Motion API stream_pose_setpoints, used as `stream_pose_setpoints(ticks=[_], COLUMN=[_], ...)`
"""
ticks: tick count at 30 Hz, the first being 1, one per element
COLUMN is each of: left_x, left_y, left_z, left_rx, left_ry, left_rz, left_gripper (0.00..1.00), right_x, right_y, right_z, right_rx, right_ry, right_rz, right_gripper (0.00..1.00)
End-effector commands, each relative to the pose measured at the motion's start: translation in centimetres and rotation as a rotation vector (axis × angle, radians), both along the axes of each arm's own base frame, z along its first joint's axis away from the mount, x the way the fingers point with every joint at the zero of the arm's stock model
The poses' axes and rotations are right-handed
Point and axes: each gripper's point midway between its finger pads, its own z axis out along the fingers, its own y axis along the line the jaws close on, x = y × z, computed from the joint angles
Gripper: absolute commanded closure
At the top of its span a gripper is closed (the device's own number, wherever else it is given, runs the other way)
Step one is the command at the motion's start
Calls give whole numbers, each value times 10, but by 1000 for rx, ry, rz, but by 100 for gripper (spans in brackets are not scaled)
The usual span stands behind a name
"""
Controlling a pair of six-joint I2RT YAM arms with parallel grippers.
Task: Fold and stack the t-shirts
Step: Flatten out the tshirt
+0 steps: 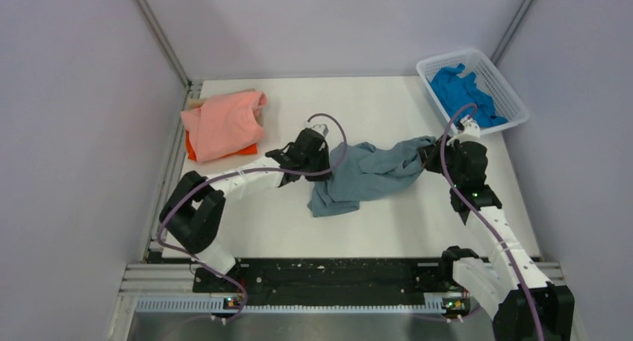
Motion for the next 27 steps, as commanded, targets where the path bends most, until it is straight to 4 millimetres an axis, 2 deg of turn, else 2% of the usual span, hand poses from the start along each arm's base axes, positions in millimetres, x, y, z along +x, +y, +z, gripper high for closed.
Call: stream_pose_setpoints(ticks=[1,4,7,10,13,14,18,20,22,25,27], left_x=[13,12,0,-19,-45,-55,-114,-145,-167,-186,-191], left_y=[3,26,43,58,71,75,94,106,116,130,140], left_z=[99,159,222,281,338,355,432,462,483,507,521], left_rx=[-121,-161,-235,-305,-375,-397,-524,-554,-579,-589,-590], left_ry=[-284,-466,-629,-771,-896,-932,-1118,-1188,-1240,-1303,-1345], left_rz=[0,54,61,43,-9,-29,-172,-244,-296,-307,-283], left_gripper=[100,100,100,100,100,100,100,100,100,100,100], right_x=[7,5,-5,-25,-60,-78,-155,-190,-221,-254,-265], right_y=[2,4,13,26,35,36,33,26,24,22,19], right_z=[51,88,142,205,278,308,396,424,446,469,482], right_rx=[1,14,37,60,51,40,-36,-54,-65,-103,-111], right_ry=[-139,-221,-341,-488,-662,-740,-994,-1064,-1144,-1236,-1274], right_rz=[20,27,83,167,248,264,288,259,258,259,237], right_gripper=[100,100,100,100,100,100,99,99,99,99,99])
